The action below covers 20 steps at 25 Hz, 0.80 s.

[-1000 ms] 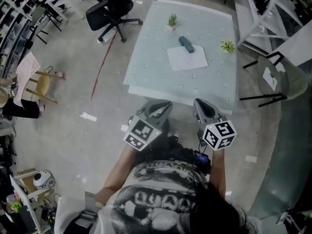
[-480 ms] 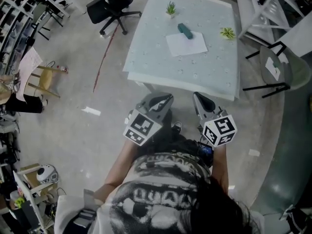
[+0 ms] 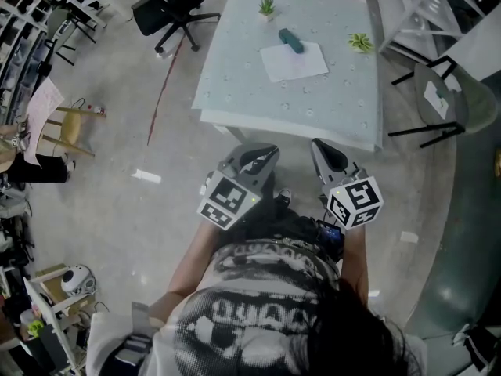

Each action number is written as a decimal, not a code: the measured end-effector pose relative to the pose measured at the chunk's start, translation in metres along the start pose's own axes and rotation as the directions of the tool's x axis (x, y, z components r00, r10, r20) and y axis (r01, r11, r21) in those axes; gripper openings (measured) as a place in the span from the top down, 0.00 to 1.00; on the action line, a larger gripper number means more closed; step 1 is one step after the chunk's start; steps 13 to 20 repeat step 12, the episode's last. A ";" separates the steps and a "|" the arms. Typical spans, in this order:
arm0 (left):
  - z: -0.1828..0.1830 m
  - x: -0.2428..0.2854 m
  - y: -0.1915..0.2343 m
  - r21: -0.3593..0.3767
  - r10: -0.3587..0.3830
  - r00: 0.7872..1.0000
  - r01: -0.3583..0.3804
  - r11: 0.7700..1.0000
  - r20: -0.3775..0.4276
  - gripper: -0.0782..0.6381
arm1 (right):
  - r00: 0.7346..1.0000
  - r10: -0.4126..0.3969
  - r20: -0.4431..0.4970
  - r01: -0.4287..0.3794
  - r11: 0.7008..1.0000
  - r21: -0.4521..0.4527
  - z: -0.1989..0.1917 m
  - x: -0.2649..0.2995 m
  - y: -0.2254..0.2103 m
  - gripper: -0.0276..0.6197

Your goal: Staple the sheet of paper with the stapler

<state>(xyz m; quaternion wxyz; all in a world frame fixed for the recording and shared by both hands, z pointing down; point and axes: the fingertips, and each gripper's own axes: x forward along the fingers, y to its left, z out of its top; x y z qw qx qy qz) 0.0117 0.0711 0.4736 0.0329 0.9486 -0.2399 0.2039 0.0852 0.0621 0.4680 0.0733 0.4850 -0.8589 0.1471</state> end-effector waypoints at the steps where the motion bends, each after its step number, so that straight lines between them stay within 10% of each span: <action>1: 0.000 0.000 0.000 0.001 -0.001 1.000 0.001 1.000 0.001 0.88 | 1.000 -0.002 0.000 0.002 1.000 -0.001 0.000 0.000 -0.001 0.97; 20: 0.003 0.001 -0.001 0.017 -0.016 1.000 0.016 1.000 0.009 0.88 | 0.999 -0.049 0.001 0.049 0.999 -0.002 0.002 -0.004 -0.016 0.97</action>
